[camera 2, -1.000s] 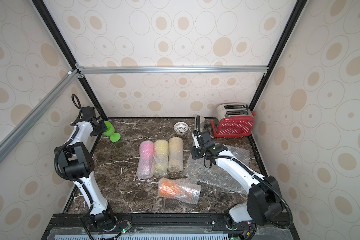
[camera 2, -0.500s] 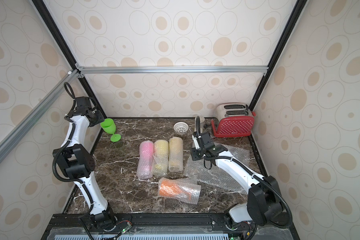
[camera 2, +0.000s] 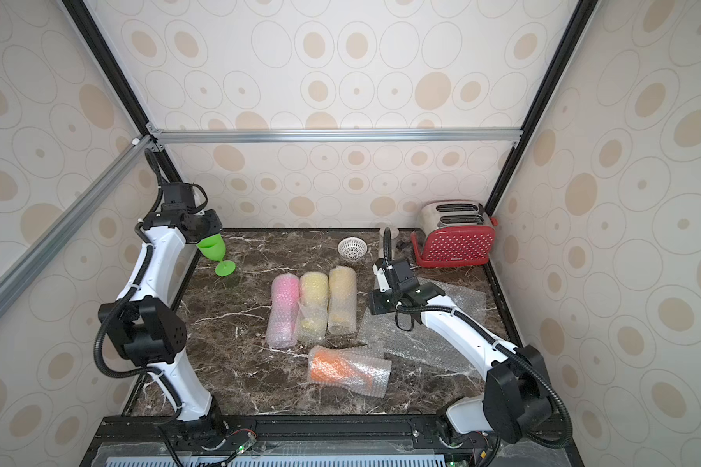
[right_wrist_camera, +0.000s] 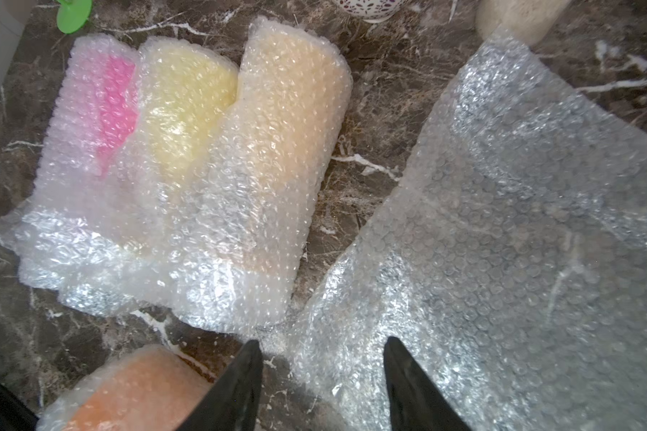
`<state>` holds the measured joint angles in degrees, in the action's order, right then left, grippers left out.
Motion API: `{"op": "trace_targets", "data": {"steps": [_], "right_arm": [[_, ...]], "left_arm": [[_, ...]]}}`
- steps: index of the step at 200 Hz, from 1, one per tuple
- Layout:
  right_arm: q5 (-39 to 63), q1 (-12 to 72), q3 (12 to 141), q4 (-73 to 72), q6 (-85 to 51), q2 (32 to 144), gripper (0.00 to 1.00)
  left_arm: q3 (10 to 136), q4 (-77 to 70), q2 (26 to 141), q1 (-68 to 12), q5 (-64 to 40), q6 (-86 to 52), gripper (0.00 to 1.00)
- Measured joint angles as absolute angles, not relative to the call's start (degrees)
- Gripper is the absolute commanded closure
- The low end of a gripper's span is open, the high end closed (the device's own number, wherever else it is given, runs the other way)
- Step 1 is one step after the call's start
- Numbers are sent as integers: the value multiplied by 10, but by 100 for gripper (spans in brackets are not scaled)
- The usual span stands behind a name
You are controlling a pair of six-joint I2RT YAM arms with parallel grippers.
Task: Unpack wine glasses from bubble wrap
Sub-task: Place the wine glass at the corner of the board, then adjust the bubble wrap at the center of the board.
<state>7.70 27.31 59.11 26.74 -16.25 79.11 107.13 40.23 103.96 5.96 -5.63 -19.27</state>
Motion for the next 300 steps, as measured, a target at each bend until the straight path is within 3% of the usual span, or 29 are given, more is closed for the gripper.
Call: {"op": "trace_targets", "data": {"steps": [45, 128, 300], "right_arm": [[86, 293, 599, 273, -193, 805, 43], [53, 346, 663, 314, -218, 856, 40], [-3, 377, 886, 366, -218, 1069, 33]], "left_arm": [[890, 311, 927, -17, -114, -219, 51], [601, 139, 851, -151, -199, -322, 51], [552, 43, 858, -175, -245, -354, 50]]}}
